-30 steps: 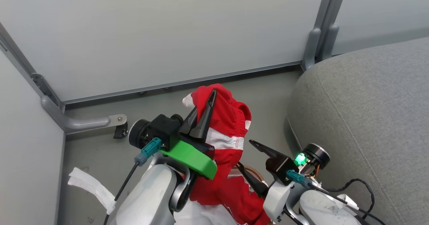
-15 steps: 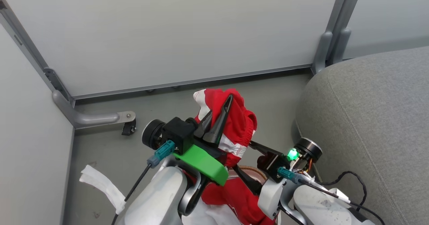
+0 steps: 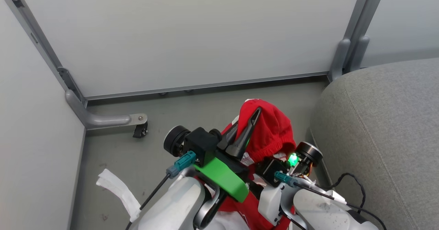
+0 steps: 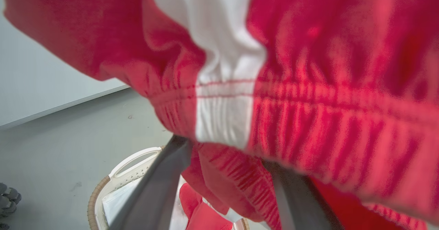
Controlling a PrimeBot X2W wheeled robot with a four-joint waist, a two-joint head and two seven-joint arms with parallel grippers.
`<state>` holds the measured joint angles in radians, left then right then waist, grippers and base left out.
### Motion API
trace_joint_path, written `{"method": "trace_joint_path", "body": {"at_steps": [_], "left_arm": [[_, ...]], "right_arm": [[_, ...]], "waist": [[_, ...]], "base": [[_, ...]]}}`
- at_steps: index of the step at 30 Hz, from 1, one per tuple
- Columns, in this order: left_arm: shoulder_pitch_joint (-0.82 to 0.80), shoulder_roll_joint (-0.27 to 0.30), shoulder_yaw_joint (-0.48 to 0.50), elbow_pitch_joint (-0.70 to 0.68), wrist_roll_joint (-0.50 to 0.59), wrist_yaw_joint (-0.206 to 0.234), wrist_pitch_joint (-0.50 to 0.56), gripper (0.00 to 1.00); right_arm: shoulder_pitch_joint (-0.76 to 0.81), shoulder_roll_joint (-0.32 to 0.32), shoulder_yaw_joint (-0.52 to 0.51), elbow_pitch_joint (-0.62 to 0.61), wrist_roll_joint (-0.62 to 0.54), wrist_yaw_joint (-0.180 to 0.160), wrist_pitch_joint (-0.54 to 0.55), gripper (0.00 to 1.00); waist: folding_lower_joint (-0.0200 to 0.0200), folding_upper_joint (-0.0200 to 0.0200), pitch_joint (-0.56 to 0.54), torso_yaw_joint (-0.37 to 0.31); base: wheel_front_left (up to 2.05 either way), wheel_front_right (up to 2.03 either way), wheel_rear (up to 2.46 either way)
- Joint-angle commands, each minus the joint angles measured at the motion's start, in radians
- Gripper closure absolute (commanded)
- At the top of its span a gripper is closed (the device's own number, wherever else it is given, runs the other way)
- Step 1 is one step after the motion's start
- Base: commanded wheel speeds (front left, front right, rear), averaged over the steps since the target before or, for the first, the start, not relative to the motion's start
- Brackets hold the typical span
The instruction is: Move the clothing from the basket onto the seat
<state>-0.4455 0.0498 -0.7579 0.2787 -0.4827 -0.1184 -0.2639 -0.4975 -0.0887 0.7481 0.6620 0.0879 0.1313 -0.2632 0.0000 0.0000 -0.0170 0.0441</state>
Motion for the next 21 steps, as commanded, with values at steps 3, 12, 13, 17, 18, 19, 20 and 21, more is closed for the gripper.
{"method": "trace_joint_path", "body": {"at_steps": [3,12,13,17,18,19,20,21], "left_arm": [[-0.012,0.002,0.005,0.013,-0.004,0.005,-0.001,1.00],[0.006,0.002,0.031,0.052,0.006,0.012,-0.001,1.00],[0.009,0.002,0.031,0.062,0.004,0.014,-0.001,1.00],[0.013,0.002,0.037,0.077,0.007,0.017,-0.001,0.00],[0.014,0.002,0.042,0.079,0.012,0.019,-0.001,0.00],[0.015,0.002,0.048,0.084,0.019,0.020,-0.001,0.00],[0.018,0.002,0.053,0.092,0.026,0.020,-0.001,0.00],[0.018,0.002,0.060,0.098,0.036,0.020,-0.001,0.00]], "right_arm": [[0.007,0.004,0.005,0.017,0.030,-0.001,-0.002,1.00],[0.035,-0.010,0.011,-0.021,0.075,-0.001,-0.002,1.00],[0.039,-0.010,0.008,-0.026,0.077,-0.001,-0.002,1.00],[0.049,-0.016,-0.009,-0.069,0.080,-0.001,-0.002,1.00],[0.054,-0.017,-0.014,-0.080,0.080,-0.001,-0.002,1.00],[0.062,-0.018,-0.019,-0.095,0.080,-0.001,-0.002,1.00],[0.066,-0.020,-0.024,-0.110,0.079,-0.001,-0.002,1.00],[0.072,-0.023,-0.032,-0.126,0.077,-0.001,-0.002,1.00]], "waist": [[0.0000,0.0000,-0.007,0.003],[0.0000,0.0000,-0.010,-0.018],[0.0000,0.0000,-0.010,-0.021],[0.0000,0.0000,-0.004,-0.042],[0.0000,0.0000,-0.001,-0.049],[0.0000,0.0000,0.003,-0.059],[0.0000,0.0000,0.007,-0.070],[0.0000,0.0000,0.011,-0.084]], "base": [[0.00,0.00,0.00],[0.00,0.00,0.00],[0.00,0.00,0.00],[0.00,0.00,0.00],[0.00,0.00,0.00],[0.00,0.00,0.00],[0.00,0.00,0.00],[0.00,0.00,0.00]]}}
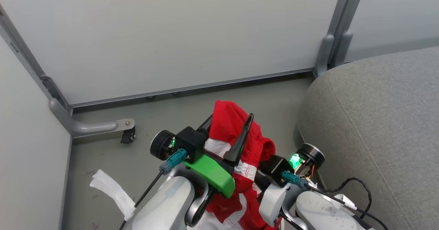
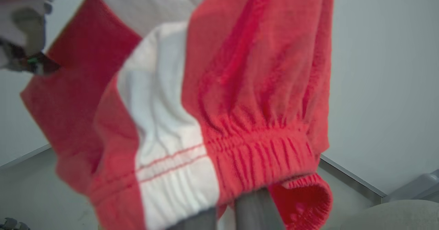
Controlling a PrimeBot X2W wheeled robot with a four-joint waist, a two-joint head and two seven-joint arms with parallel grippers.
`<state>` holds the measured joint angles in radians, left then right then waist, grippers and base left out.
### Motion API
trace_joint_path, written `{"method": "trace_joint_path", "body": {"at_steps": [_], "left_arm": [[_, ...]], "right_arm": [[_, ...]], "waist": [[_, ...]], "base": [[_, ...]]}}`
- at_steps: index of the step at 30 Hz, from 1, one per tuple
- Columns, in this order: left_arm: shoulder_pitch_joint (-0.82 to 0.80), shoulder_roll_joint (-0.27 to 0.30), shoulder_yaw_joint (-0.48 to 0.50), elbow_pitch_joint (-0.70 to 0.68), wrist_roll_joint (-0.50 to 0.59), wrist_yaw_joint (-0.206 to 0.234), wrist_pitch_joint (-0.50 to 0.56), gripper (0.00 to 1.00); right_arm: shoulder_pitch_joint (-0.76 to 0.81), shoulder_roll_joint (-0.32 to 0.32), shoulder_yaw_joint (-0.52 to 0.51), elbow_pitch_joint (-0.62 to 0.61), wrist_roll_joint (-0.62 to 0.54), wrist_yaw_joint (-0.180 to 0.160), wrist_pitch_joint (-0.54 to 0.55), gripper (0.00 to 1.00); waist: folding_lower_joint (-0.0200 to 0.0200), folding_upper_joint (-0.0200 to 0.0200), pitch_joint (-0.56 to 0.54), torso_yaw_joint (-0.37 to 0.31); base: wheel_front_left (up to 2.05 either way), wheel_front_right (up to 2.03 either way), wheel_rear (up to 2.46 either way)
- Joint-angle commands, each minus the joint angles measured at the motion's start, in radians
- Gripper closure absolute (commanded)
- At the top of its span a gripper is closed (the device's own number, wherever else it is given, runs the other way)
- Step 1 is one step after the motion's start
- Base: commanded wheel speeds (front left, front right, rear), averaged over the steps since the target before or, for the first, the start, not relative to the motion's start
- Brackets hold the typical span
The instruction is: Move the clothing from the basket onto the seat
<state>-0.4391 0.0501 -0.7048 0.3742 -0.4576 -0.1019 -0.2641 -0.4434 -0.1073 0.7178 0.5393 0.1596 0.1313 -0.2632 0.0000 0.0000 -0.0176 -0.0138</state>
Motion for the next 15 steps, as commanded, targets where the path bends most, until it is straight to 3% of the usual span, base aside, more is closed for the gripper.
{"method": "trace_joint_path", "body": {"at_steps": [1,15], "left_arm": [[0.014,0.002,0.013,0.008,0.015,0.002,-0.001,0.00],[0.040,0.002,0.100,0.074,0.114,-0.022,-0.001,0.00]], "right_arm": [[0.024,-0.007,-0.012,-0.016,0.008,-0.001,-0.002,1.00],[0.104,-0.044,-0.117,-0.178,0.025,-0.001,-0.002,1.00]], "waist": [[0.0000,0.0000,0.015,-0.040],[0.0000,0.0000,0.078,-0.335]], "base": [[0.00,0.00,0.00],[0.00,0.00,0.00]]}}
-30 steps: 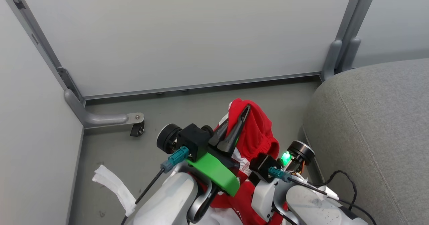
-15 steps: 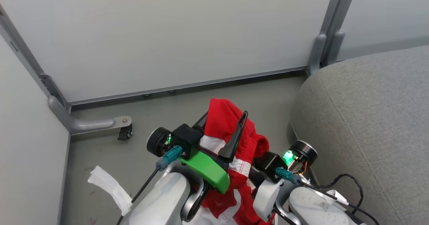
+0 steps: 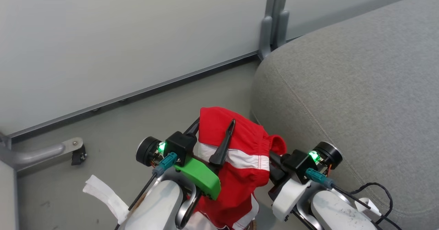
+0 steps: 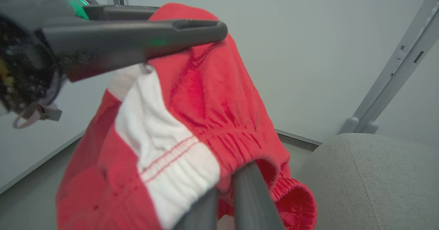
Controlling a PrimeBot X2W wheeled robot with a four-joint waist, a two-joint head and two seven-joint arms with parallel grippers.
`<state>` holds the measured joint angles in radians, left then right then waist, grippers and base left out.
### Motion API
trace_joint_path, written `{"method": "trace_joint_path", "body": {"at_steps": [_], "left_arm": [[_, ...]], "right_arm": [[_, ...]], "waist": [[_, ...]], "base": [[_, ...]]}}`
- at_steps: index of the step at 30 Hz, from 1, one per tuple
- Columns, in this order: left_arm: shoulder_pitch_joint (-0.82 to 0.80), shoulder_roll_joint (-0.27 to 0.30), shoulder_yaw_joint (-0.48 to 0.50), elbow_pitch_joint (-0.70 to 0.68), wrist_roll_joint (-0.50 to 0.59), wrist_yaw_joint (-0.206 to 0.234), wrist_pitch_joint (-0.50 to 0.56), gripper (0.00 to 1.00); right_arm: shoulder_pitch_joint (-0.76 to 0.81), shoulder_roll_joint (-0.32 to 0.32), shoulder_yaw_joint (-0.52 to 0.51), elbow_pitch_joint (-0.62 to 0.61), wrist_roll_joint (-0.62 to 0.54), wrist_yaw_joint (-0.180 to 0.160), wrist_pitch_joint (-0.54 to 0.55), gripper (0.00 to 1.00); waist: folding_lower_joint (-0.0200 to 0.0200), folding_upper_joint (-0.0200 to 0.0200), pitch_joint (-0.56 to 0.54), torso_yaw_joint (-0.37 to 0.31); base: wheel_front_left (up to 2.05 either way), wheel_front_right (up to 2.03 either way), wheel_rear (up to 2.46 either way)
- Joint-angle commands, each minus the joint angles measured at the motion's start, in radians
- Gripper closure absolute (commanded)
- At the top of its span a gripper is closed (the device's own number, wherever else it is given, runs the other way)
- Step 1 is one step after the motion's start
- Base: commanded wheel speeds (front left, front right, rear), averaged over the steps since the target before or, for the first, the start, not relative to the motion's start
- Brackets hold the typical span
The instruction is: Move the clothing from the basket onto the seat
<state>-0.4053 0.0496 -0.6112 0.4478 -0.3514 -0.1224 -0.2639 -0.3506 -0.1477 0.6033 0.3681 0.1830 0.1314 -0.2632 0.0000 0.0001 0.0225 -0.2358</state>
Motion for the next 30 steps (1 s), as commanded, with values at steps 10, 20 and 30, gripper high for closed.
{"method": "trace_joint_path", "body": {"at_steps": [10,20,30], "left_arm": [[0.013,0.007,0.041,0.026,0.046,-0.009,-0.001,0.00],[-0.046,0.007,-0.050,0.039,0.017,-0.009,-0.001,0.00],[-0.096,0.032,-0.091,-0.001,0.014,-0.009,-0.001,0.00]], "right_arm": [[0.064,0.012,-0.114,-0.117,-0.017,-0.001,-0.002,1.00],[0.142,0.038,-0.276,-0.204,-0.057,-0.001,-0.002,1.00],[0.039,-0.013,-0.331,-0.205,-0.078,-0.001,-0.002,1.00]], "waist": [[0.0000,-0.0001,0.077,-0.282],[0.0000,-0.0001,0.125,-0.313],[0.0000,-0.0001,0.206,-0.318]], "base": [[0.00,0.00,0.00],[0.00,0.00,0.00],[0.00,0.00,0.00]]}}
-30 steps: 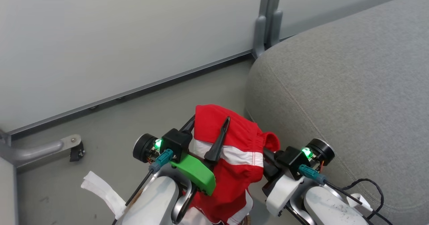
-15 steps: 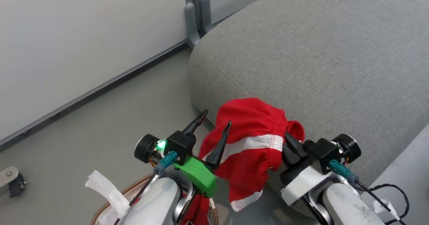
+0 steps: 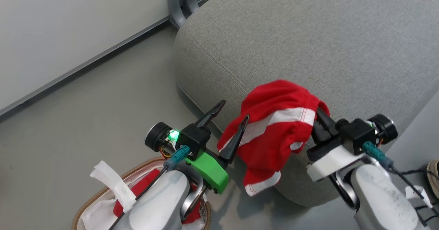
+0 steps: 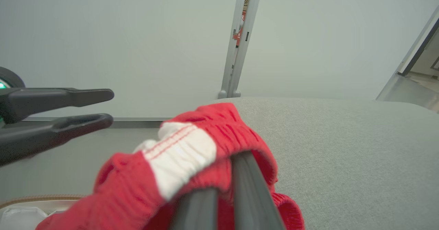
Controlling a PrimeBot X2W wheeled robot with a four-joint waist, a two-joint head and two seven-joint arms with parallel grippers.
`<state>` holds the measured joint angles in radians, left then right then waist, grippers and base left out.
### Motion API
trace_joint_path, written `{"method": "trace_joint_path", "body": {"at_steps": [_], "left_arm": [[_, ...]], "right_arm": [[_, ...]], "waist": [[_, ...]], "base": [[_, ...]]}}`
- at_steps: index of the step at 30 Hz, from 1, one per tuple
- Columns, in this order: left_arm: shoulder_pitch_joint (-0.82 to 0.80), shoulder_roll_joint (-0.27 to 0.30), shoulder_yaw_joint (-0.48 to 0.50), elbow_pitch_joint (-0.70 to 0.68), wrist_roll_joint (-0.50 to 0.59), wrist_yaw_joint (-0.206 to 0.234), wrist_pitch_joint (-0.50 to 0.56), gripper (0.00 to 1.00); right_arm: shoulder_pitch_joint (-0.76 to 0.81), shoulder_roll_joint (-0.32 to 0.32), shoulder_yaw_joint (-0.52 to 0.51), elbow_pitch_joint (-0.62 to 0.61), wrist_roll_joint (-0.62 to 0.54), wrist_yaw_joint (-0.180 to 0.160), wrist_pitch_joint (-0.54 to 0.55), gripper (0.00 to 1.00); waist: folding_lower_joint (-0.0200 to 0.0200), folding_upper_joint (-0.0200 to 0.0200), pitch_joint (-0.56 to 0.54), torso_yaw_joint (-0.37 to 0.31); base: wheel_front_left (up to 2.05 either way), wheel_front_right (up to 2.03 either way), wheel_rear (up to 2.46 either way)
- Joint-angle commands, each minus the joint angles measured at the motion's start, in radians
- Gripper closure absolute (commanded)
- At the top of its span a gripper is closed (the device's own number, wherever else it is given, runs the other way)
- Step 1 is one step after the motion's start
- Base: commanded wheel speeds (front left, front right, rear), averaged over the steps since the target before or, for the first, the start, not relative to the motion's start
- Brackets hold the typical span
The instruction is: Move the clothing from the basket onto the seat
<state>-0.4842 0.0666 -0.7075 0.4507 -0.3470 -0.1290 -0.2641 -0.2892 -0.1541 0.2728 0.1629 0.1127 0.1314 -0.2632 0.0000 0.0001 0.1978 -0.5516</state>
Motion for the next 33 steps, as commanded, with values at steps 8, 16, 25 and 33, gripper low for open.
{"method": "trace_joint_path", "body": {"at_steps": [8,16,25,33], "left_arm": [[-0.039,0.073,0.034,-0.074,0.048,-0.003,0.000,0.00],[-0.102,0.110,0.000,-0.113,0.063,-0.003,0.000,0.00],[-0.162,0.139,-0.025,-0.126,0.058,-0.003,0.000,0.00],[-0.173,0.163,-0.015,-0.127,0.066,-0.003,0.000,0.00]], "right_arm": [[-0.338,-0.127,-0.002,0.096,-0.004,-0.001,-0.002,1.00],[-0.595,-0.259,-0.109,0.243,-0.054,-0.001,-0.002,1.00],[-0.717,-0.300,-0.285,0.402,-0.131,-0.001,-0.002,1.00],[-0.673,-0.235,-0.430,0.479,-0.178,-0.001,-0.002,1.00]], "waist": [[0.0000,-0.0001,0.181,0.009],[0.0000,-0.0001,0.327,0.102],[0.0000,-0.0001,0.436,0.191],[0.0000,-0.0001,0.495,0.225]], "base": [[0.00,0.00,0.00],[0.00,0.00,0.00],[0.00,0.00,0.00],[0.00,0.00,0.00]]}}
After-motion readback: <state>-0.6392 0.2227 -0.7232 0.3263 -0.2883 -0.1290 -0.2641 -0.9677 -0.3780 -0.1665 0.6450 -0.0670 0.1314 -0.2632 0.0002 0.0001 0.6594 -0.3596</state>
